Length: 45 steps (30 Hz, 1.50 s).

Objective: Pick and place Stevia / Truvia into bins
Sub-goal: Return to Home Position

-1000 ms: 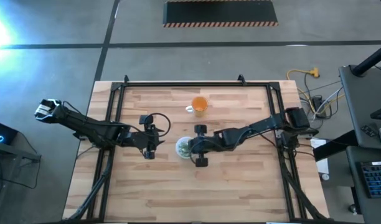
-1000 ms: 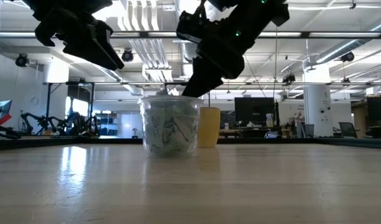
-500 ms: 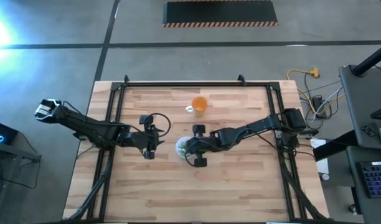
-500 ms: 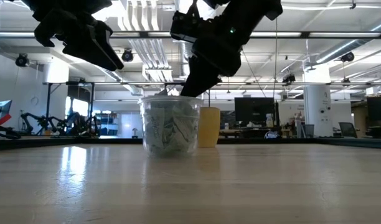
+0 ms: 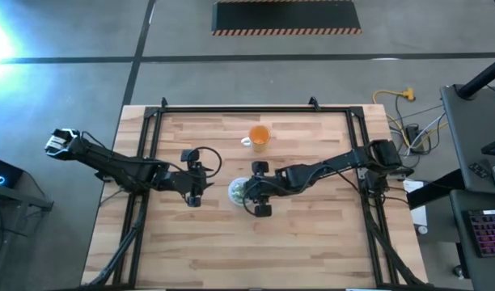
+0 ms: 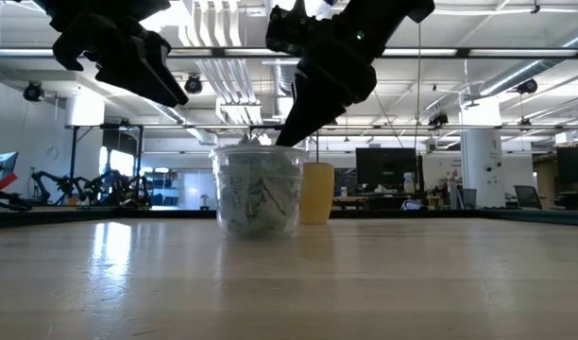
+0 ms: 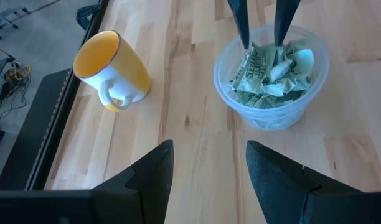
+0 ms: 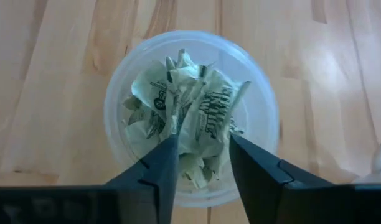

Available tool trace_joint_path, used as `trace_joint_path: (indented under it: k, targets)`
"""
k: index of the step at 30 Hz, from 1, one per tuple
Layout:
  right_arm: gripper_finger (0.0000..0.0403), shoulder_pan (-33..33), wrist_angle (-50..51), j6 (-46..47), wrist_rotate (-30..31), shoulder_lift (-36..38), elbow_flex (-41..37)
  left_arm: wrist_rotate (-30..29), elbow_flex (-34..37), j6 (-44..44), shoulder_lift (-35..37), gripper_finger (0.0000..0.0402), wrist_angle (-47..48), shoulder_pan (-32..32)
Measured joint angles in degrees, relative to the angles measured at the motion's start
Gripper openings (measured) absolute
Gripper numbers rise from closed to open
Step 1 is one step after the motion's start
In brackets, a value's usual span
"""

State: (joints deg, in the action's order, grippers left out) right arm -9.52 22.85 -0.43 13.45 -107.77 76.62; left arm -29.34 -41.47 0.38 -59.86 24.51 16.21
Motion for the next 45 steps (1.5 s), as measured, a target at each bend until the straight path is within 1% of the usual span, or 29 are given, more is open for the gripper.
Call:
trace_joint_path:
  k: [6, 10, 12, 16, 18, 21, 25, 32, 37, 40, 45]
  targets:
    - [0.0151, -0.5, 1.1, 0.3, -0.1, 3.3, 0.0, 0.0, -0.9, 0.0, 0.0, 0.0185, -0.1, 0.0]
    - [0.0153, -1.5, 2.6, -2.9, -0.2, 6.4, -0.5, 0.0, -1.2, 0.0, 0.0, 0.0185, -1.2, 0.0]
    - [0.0152, -1.9, 2.3, -4.4, 0.0, 8.4, -1.5, 0.0, -1.1, 1.1, 0.0, 0.0185, -6.1, 0.0]
    - [0.0146, -1.8, 1.3, -6.2, 0.0, 12.8, -4.0, 0.4, 1.7, 10.6, 0.8, 0.0185, -21.0, 0.0]
    - [0.0143, -1.6, -1.2, -7.5, 0.2, 15.7, -6.5, 1.6, 3.3, 13.9, 2.0, 0.0185, -27.6, -0.4]
    - [0.0139, -0.9, -6.2, -8.4, 0.1, 21.1, -11.9, 1.6, 6.9, 16.4, 5.1, 0.0185, -33.9, -1.7]
    - [0.0136, 0.5, -15.1, -8.3, 0.2, 30.8, -22.0, 1.6, 12.4, 16.7, 12.2, 0.0185, -36.5, -3.2]
    - [0.0141, 4.2, -33.9, -7.7, 0.1, 48.9, -41.1, 1.6, 21.8, 18.1, 28.4, 0.0185, -38.5, -3.9]
    - [0.0138, 6.9, -39.4, -5.7, -1.2, 59.0, -51.0, 1.9, 27.3, 18.6, 37.7, 0.0185, -38.6, -3.9]
    - [0.0132, 8.1, -41.7, -4.2, -3.1, 63.7, -55.8, 2.3, 30.4, 19.4, 44.2, 0.0185, -38.4, -3.9]
    - [0.0125, 8.5, -45.6, -3.5, -3.5, 69.7, -62.0, 2.3, 33.8, 19.6, 54.5, 0.0185, -36.6, -3.9]
